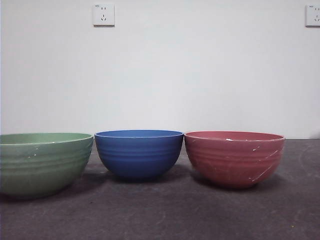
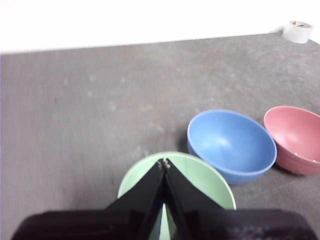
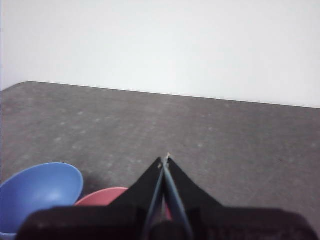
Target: Pick up the green bowl on the top,put the green bowl on the left,pick up the red bowl in the middle,put the red bowl on the right
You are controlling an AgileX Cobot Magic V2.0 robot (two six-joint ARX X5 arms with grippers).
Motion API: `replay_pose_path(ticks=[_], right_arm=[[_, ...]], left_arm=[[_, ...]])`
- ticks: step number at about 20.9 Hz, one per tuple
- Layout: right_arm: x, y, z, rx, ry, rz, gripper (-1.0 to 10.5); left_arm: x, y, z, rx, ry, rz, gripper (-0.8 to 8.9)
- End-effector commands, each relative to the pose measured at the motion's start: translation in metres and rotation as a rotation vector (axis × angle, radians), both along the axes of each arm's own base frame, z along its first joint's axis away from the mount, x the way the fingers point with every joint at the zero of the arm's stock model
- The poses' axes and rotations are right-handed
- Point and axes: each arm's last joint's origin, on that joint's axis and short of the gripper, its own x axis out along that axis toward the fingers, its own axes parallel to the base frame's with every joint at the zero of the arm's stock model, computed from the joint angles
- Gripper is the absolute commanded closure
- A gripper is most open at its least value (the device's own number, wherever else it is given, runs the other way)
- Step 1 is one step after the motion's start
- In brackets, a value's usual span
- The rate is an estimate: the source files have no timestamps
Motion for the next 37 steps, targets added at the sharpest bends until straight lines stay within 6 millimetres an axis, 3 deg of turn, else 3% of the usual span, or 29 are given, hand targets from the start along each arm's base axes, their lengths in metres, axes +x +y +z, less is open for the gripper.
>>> replay_pose_path(ticks=[1,13,15,18,21,23,28,34,37], right_arm=[[0.001,0.000,-0.002,0.008,0.012,-0.008,9.4],[0.000,0.000,-0.011,-0.024,0.099,-0.005,9.4],[-0.001,0.000,-0.013,-0.032,0.119,-0.007,9.4],[-0.002,-0.001,-0.016,-0.045,0.153,-0.007,9.4],[-0.002,-0.001,-0.018,-0.051,0.170,-0.005,9.4],[-0.002,-0.001,-0.019,-0.054,0.179,-0.006,9.4],[-0.002,-0.001,-0.019,-0.054,0.179,-0.007,9.4],[-0.002,-0.001,-0.019,-0.054,0.179,-0.006,9.4],[-0.002,-0.001,-0.019,-0.054,0.180,-0.006,9.4]], left_arm=[[0.000,0.000,-0.007,-0.093,0.097,0.043,8.16],[-0.003,0.000,-0.013,-0.079,0.161,0.045,8.16],[-0.012,0.003,-0.009,0.106,0.034,0.026,8.16],[-0.030,0.009,-0.008,0.213,-0.216,0.100,8.16],[-0.025,0.013,-0.037,0.204,-0.332,0.173,8.16],[-0.015,0.014,-0.067,0.194,-0.327,0.189,8.16],[-0.002,0.014,-0.111,0.130,-0.239,0.208,8.16],[0.002,0.014,-0.136,0.090,-0.152,0.217,8.16],[0.002,0.014,-0.136,0.088,-0.158,0.217,8.16]])
